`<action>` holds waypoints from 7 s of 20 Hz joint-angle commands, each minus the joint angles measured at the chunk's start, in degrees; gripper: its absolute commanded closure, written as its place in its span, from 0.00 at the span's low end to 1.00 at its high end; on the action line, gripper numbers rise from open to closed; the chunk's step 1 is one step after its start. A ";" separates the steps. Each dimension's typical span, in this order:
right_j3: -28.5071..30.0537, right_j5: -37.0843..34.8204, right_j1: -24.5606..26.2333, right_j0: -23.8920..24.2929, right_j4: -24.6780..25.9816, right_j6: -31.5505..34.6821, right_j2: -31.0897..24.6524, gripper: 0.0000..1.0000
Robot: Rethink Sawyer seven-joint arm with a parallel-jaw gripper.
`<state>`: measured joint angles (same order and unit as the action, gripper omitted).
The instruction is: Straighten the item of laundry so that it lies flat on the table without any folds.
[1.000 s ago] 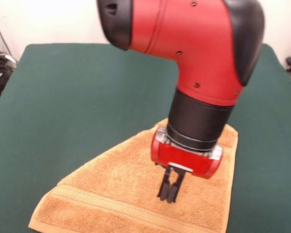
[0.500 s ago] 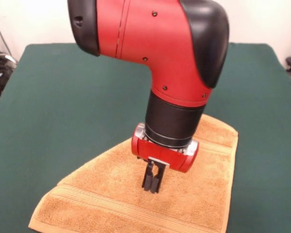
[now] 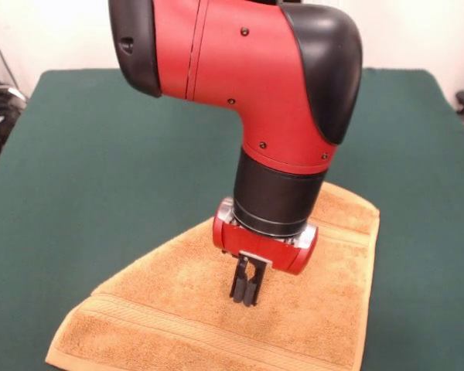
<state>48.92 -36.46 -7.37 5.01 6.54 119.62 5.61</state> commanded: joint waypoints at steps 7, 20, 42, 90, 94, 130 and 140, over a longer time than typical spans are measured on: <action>8.83 6.29 6.68 -0.03 1.73 -2.42 -8.96 1.00; 7.87 14.49 10.48 -0.24 5.07 -1.75 -8.13 1.00; -12.80 21.94 27.21 -4.22 3.23 5.94 4.15 1.00; 2.20 8.43 17.26 -4.12 -17.39 12.61 0.74 1.00; 3.36 9.32 16.50 -4.81 -16.65 14.52 1.03 1.00; -0.97 -11.86 18.19 -9.58 -14.05 14.49 7.24 1.00; 1.51 -8.62 17.39 -9.44 -16.01 19.53 6.31 1.00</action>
<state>37.29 -34.67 3.01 -1.86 -10.09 134.95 17.72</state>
